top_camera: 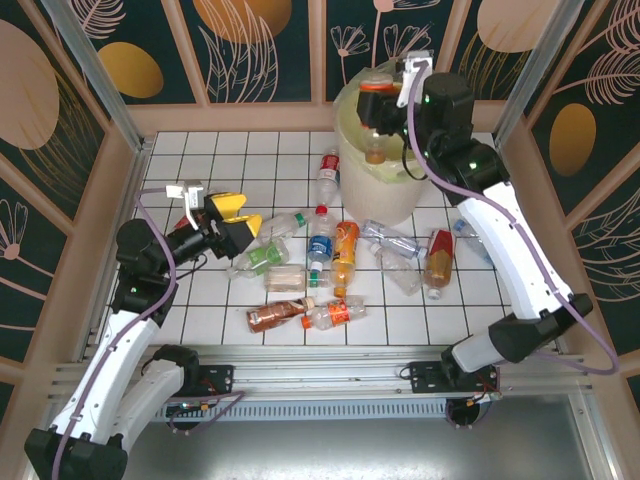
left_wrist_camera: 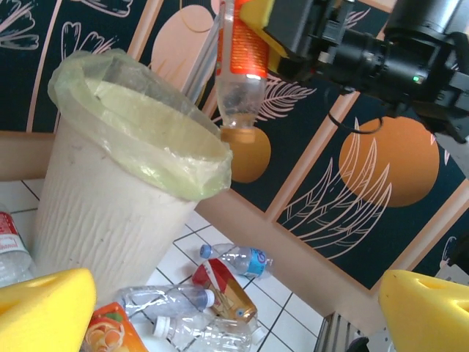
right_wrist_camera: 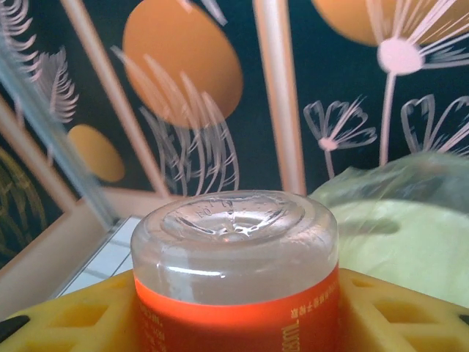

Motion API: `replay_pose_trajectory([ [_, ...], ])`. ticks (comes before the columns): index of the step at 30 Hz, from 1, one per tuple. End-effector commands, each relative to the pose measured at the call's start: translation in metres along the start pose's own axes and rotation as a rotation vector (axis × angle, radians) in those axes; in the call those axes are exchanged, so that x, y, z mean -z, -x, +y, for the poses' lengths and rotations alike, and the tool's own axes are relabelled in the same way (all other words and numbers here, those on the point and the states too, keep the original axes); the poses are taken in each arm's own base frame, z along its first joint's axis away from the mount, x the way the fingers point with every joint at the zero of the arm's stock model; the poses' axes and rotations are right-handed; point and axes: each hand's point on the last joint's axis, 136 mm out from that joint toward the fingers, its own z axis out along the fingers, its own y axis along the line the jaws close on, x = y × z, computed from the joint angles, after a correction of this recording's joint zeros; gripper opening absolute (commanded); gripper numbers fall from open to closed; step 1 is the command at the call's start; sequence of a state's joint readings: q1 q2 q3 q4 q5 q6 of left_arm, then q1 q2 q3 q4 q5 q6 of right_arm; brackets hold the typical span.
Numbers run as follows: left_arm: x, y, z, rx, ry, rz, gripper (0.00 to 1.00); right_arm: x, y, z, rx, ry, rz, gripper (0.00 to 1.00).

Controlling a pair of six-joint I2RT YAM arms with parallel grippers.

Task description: Put the plastic bottles in the bin

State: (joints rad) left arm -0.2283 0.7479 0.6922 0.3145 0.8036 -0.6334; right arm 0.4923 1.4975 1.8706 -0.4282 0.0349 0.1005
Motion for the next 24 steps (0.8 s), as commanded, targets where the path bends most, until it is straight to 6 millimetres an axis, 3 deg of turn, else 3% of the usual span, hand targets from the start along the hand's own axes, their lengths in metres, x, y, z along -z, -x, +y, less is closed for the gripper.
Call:
replay_pose_trajectory([
  [1,0.002,0.03,-0.026,-0.099,-0.066,-0.081,0.99,-0.011,0.033,-0.022,0.049,-0.081,-0.084,0.58],
  [5,-0.003,0.041,-0.032,-0.119,-0.092,-0.089,0.99,-0.033,0.033,-0.053,0.049,-0.14,-0.041,0.58],
  [9,-0.011,0.04,-0.024,-0.132,-0.086,-0.052,0.99,-0.059,0.011,-0.077,0.031,-0.163,0.047,0.57],
  [17,-0.023,0.022,-0.002,-0.109,-0.073,0.017,0.99,-0.091,-0.046,-0.113,-0.047,-0.184,0.213,0.56],
  [24,-0.023,0.016,0.002,-0.1,-0.062,0.038,0.99,-0.111,-0.103,-0.123,-0.096,-0.16,0.34,0.56],
])
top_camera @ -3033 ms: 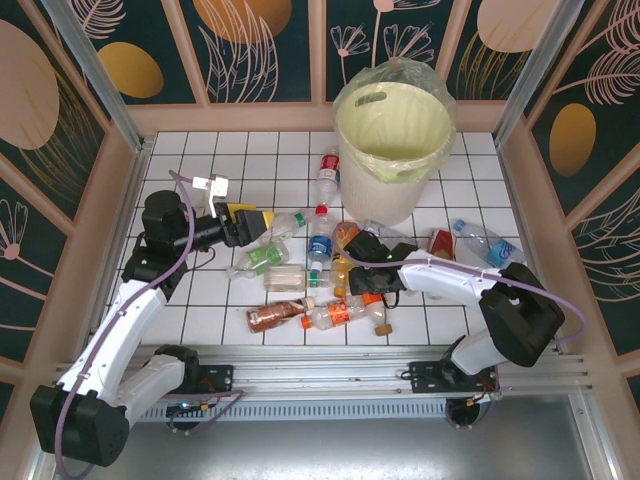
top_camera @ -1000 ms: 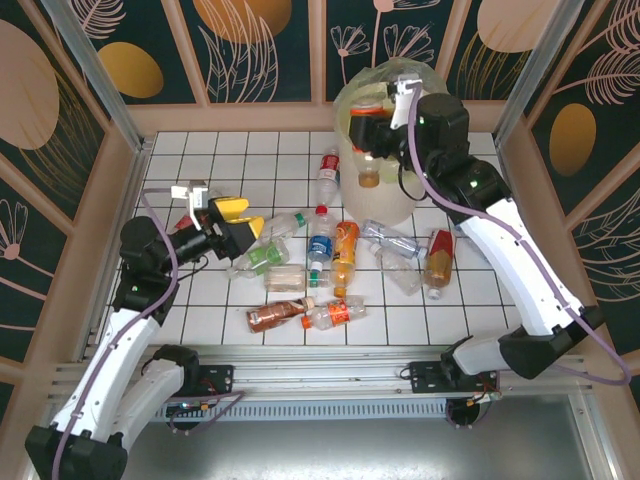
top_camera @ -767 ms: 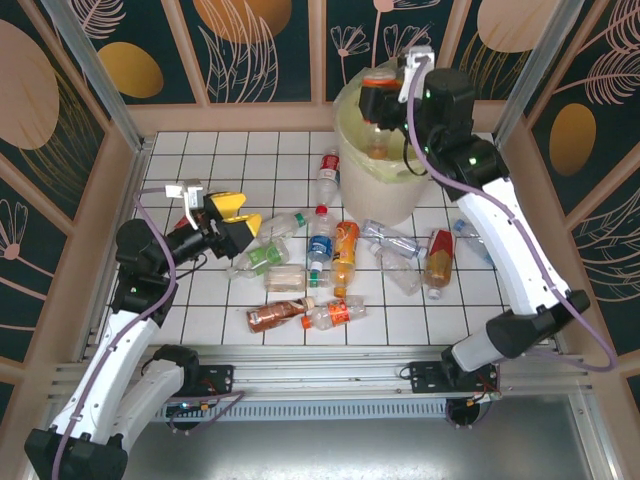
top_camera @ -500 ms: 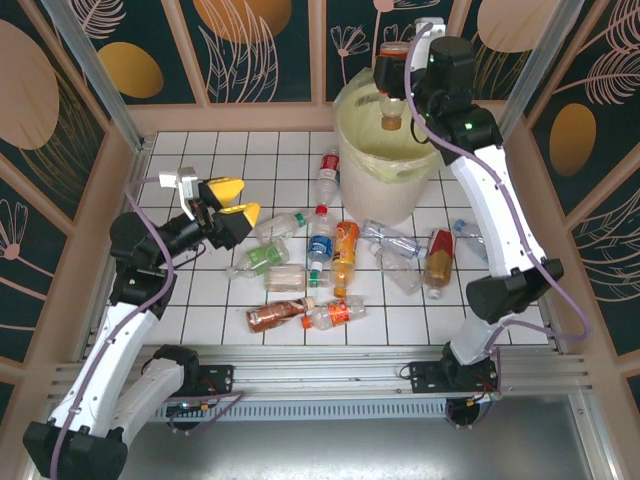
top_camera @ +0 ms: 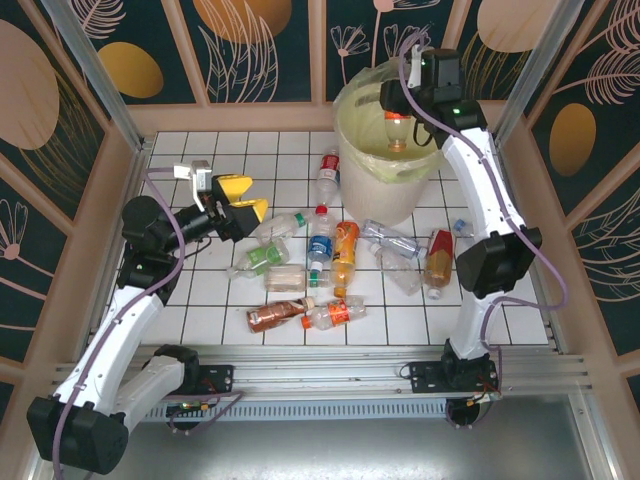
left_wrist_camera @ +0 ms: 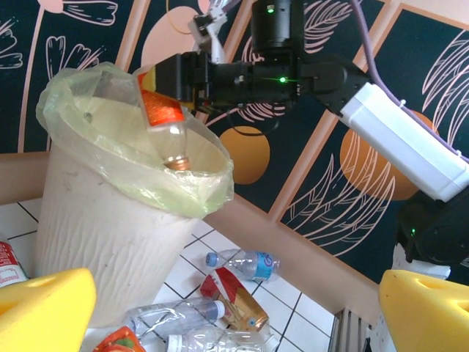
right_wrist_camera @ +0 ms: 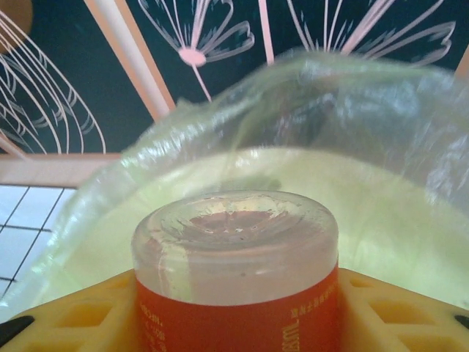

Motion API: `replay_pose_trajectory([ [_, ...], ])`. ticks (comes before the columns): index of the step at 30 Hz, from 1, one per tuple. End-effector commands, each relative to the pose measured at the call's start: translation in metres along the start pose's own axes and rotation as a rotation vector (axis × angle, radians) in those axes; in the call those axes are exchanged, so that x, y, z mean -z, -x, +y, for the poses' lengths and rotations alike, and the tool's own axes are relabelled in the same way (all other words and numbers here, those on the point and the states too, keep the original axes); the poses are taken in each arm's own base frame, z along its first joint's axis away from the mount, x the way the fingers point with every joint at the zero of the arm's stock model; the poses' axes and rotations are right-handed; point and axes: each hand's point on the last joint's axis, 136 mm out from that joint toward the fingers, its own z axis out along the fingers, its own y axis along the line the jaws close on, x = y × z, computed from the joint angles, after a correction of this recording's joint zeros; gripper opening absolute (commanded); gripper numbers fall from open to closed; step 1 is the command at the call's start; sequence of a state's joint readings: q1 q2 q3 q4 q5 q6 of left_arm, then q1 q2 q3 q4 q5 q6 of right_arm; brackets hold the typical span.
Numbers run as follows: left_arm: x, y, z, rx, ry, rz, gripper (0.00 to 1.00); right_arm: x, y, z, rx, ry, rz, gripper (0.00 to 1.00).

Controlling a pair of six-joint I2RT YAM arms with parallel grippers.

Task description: Put the plastic bottles in the bin

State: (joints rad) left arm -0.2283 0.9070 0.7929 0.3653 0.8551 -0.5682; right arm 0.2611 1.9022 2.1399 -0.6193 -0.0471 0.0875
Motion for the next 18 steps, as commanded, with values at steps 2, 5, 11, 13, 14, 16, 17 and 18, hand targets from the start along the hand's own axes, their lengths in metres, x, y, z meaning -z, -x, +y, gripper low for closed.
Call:
replay_pose_trajectory([
  [2,0.0,0.0,-0.006,-0.035,-0.019,0.01,0.98,-0.017,-0.03,0.005,-0.035,0.056,0.083,0.56],
  [5,0.0,-0.002,-0.004,-0.029,-0.014,0.015,0.99,-0.027,-0.047,0.005,-0.047,0.076,0.132,0.56],
  [11,0.0,-0.003,-0.002,-0.022,-0.01,0.019,0.99,-0.04,-0.075,0.003,-0.099,0.126,0.23,0.56],
  [13,0.0,-0.004,-0.002,-0.02,-0.007,0.019,0.98,-0.044,-0.082,0.003,-0.108,0.134,0.248,0.56],
  [14,0.0,-0.004,-0.001,-0.02,-0.007,0.02,0.99,-0.045,-0.085,0.004,-0.112,0.14,0.254,0.57],
  [16,0.0,-0.004,-0.001,-0.019,-0.003,0.021,0.99,-0.049,-0.091,0.005,-0.123,0.147,0.267,0.57],
  [17,0.0,-0.004,0.0,-0.019,0.0,0.021,0.99,-0.051,-0.094,0.005,-0.129,0.152,0.274,0.57],
  [18,-0.001,-0.005,0.001,-0.016,0.001,0.024,0.99,-0.053,-0.098,0.005,-0.133,0.157,0.283,0.57],
])
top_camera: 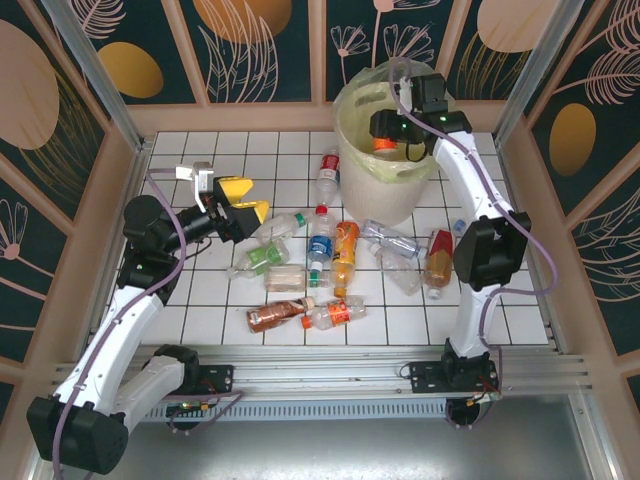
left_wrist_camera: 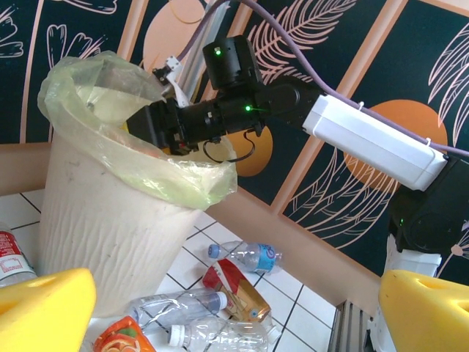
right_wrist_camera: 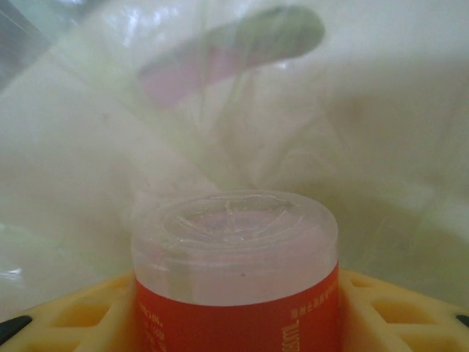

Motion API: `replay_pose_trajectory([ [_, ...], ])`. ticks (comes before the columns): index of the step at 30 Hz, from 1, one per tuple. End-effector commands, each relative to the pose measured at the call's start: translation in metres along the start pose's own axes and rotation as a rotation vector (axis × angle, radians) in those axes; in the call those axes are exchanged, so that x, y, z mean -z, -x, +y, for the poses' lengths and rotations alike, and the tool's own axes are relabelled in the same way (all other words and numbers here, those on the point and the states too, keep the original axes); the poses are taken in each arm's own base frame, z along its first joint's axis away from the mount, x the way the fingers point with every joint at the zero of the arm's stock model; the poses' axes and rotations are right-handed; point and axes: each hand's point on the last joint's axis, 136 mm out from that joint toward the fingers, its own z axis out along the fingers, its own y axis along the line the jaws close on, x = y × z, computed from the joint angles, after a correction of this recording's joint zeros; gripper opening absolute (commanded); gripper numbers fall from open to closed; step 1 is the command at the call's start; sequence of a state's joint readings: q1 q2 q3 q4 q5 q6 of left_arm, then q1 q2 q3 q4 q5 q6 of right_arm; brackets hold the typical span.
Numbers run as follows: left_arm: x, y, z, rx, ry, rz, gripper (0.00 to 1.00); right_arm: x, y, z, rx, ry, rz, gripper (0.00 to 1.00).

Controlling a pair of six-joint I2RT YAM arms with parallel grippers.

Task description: Put the plastic bottles in the bin

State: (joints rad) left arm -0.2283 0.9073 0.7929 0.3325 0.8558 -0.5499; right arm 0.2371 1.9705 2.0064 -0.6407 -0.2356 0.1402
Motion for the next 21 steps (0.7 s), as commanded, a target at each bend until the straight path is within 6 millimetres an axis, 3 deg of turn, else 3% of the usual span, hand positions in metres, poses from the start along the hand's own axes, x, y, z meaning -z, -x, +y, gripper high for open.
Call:
replay_pose_trajectory([
  [1,-0.001,0.0,-0.002,-0.02,-0.007,0.005,0.99,-0.012,-0.012,0.001,-0.039,0.04,0.043,0.57],
  [7,0.0,0.0,-0.001,-0.02,-0.001,0.005,0.99,-0.024,-0.025,-0.001,-0.054,0.047,0.091,0.6],
  [21,-0.001,-0.002,0.003,-0.015,0.013,0.014,0.99,-0.022,-0.019,0.005,-0.049,0.077,0.087,0.72],
])
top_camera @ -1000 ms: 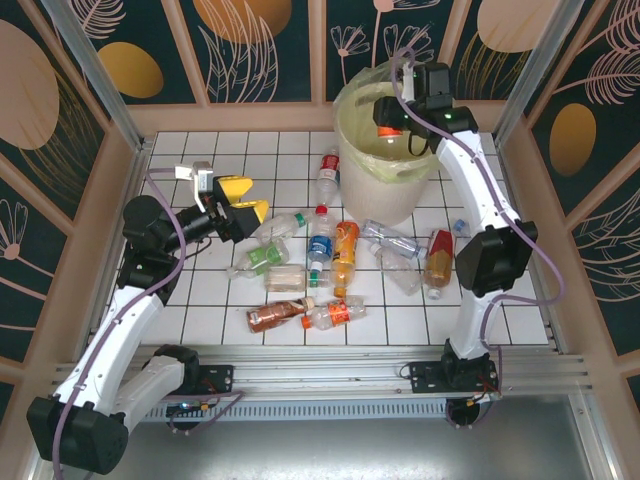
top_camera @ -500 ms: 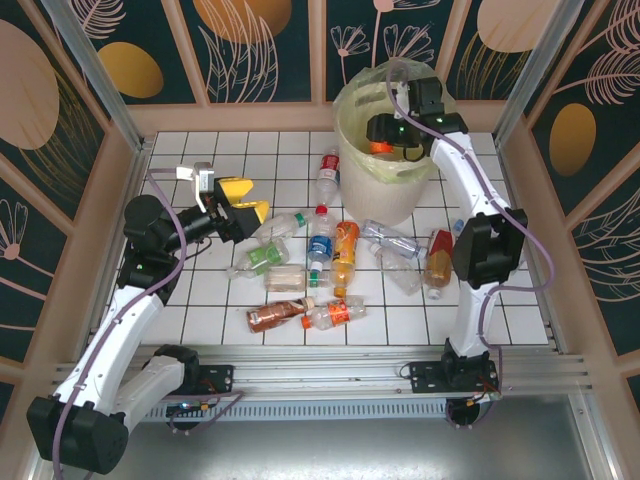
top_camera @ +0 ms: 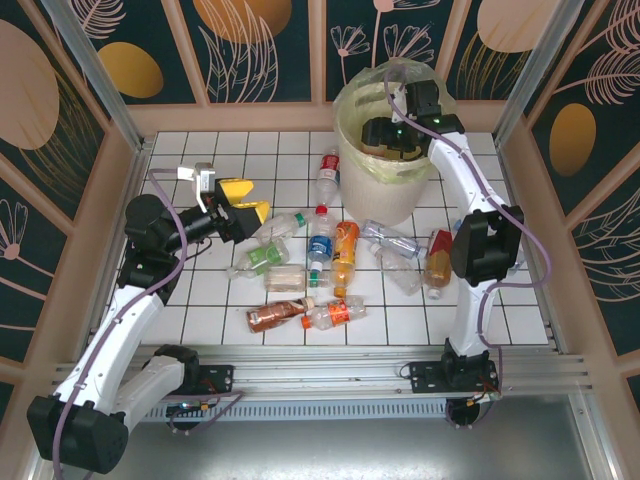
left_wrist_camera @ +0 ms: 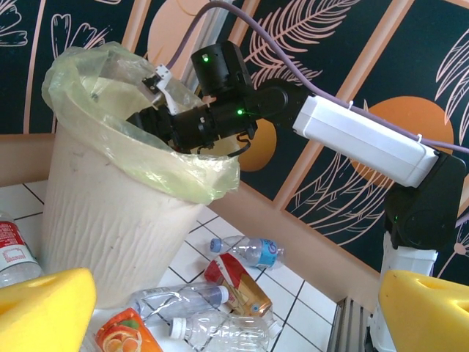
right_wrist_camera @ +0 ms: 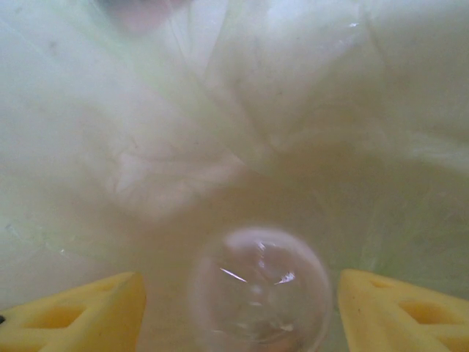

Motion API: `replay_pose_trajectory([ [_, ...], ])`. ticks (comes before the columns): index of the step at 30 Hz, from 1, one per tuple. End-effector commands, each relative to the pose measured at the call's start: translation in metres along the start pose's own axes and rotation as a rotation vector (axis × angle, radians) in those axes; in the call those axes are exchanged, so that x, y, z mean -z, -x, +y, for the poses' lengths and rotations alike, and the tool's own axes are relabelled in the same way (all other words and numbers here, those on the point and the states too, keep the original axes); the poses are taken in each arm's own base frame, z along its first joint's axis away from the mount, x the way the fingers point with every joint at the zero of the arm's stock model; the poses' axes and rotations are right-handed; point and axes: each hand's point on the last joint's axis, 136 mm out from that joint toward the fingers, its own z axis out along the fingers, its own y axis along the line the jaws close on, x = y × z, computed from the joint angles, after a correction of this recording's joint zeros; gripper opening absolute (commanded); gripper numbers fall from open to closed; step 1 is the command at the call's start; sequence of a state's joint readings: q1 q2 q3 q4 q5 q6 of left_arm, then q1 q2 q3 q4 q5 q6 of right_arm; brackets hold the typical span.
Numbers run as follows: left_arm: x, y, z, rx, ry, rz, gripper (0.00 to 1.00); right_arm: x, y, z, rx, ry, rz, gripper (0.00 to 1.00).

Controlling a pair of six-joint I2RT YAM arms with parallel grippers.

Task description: Put the plastic bottles in the bin

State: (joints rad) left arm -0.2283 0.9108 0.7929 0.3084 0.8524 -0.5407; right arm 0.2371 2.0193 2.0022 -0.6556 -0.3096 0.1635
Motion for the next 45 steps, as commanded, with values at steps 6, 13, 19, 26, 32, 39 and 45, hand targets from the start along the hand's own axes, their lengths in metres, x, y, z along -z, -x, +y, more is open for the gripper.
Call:
replay_pose_trajectory([
  [6,0.0,0.002,0.0,-0.029,0.005,-0.001,0.99,0.01,0.013,0.006,0.006,0.015,-0.019,0.79],
  [13,0.0,0.002,-0.001,-0.03,0.004,-0.002,0.99,0.039,0.037,0.009,0.031,-0.03,-0.11,0.78],
  [19,0.0,0.002,-0.002,-0.03,0.003,0.003,0.99,0.073,0.05,0.018,0.068,-0.044,-0.2,0.77],
  [26,-0.001,-0.002,-0.007,-0.035,-0.031,0.03,0.99,0.124,0.049,0.038,0.114,-0.023,-0.309,0.76],
  [32,-0.002,-0.007,-0.01,-0.022,-0.053,0.068,0.99,0.161,0.027,0.064,0.16,-0.009,-0.331,0.76],
  [39,-0.004,-0.022,-0.001,0.102,-0.023,0.155,0.99,0.186,-0.035,0.106,0.188,0.028,-0.265,0.73],
  [45,0.0,-0.031,-0.003,0.129,-0.024,0.161,0.99,0.188,-0.115,0.122,0.169,0.08,-0.137,0.72],
])
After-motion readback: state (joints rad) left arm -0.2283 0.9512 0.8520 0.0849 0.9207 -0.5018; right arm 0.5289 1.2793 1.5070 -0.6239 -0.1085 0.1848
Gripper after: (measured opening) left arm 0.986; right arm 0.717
